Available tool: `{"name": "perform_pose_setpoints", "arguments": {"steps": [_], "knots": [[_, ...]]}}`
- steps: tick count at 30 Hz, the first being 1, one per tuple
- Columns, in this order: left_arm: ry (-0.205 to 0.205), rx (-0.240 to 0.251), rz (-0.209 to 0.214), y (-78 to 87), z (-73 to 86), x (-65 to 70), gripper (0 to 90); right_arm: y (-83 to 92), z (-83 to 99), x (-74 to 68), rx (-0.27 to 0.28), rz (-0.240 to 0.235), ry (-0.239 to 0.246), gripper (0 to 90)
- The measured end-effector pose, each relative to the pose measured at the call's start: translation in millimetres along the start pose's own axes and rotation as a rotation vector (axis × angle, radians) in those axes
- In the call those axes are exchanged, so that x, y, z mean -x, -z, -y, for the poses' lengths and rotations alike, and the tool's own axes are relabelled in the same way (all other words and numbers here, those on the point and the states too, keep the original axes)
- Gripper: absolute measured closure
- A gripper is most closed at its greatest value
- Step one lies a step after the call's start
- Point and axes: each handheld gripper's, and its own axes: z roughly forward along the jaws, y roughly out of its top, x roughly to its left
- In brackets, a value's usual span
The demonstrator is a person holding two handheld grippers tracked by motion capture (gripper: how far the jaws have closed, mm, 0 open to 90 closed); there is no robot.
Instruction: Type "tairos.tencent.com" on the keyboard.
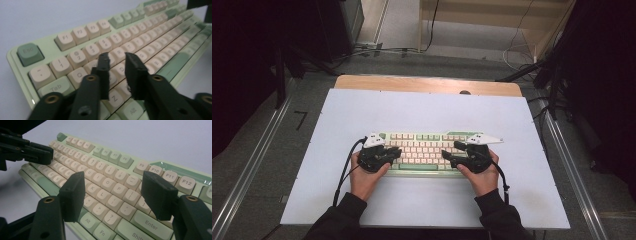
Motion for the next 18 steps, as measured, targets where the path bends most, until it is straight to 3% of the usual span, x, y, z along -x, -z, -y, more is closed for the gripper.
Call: {"name": "perform_pose_setpoints", "arguments": {"steps": [4,8,12,18], "knots": [[0.003,0.080,-0.013,7.0,-3.3,1.7,47.3,0.6,-0.1,0.4,0.001,0.001,-0.001,34.8],[0.018,0.138,-0.061,14.9,-5.4,-0.4,35.5,0.5,0.2,-0.6,0.000,0.001,0.001,36.0],[0.044,0.164,-0.106,20.0,-5.6,-4.5,30.8,0.5,0.6,-1.4,-0.003,-0.004,0.009,40.6],[0.077,0.167,-0.129,22.7,-5.0,-10.3,30.3,0.7,1.5,-3.8,-0.006,-0.010,0.016,47.2]]}}
